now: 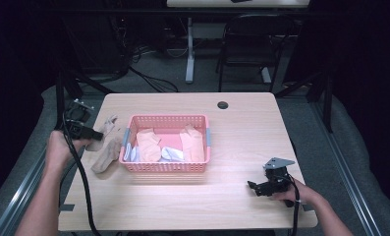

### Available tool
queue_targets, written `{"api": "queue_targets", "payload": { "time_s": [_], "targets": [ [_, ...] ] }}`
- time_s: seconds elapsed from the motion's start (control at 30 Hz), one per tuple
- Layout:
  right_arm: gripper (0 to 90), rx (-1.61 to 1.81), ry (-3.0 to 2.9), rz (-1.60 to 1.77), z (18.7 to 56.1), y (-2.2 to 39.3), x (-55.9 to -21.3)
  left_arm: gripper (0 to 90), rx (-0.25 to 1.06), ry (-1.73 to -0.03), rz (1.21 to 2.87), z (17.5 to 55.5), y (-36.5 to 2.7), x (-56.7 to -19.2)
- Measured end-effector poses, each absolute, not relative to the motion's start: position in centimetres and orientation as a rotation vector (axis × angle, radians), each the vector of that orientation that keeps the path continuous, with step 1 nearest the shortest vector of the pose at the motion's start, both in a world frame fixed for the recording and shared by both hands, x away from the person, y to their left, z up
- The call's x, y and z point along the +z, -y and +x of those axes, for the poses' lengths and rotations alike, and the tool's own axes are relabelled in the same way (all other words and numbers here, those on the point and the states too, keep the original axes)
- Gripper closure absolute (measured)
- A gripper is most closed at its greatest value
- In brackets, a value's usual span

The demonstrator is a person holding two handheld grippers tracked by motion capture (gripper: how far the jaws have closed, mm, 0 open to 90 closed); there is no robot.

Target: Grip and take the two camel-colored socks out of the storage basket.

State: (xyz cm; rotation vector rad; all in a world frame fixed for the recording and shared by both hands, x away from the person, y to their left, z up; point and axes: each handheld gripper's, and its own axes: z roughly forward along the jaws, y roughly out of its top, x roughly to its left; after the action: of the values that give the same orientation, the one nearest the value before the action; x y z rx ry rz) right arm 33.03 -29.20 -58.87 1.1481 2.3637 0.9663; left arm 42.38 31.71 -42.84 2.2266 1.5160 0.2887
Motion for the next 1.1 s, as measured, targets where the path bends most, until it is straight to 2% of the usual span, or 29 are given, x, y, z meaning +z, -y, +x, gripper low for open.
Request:
{"api": "queue_targets", "payload": {
  "time_s": [0.4,0.9,1.0,1.1],
  "targets": [
    [0.0,0.967,-2.365,1.148,33.0,29.2,-58.9,81.1,0.234,-1.668,2.164,43.5,-34.0,-47.6],
    [0.0,0.966,-2.364,1.148,33.0,29.2,-58.9,79.1,0.142,-1.753,2.195,46.0,-32.8,-50.6],
    [0.0,0.967,-2.365,1.147,33.0,29.2,-58.9,75.7,0.126,-1.765,2.204,46.2,-32.7,-50.9],
    [0.0,0.967,-2.365,1.147,33.0,29.2,-58.9,65.3,0.138,-1.788,2.19,46.2,-32.8,-50.9]
  ]
}}
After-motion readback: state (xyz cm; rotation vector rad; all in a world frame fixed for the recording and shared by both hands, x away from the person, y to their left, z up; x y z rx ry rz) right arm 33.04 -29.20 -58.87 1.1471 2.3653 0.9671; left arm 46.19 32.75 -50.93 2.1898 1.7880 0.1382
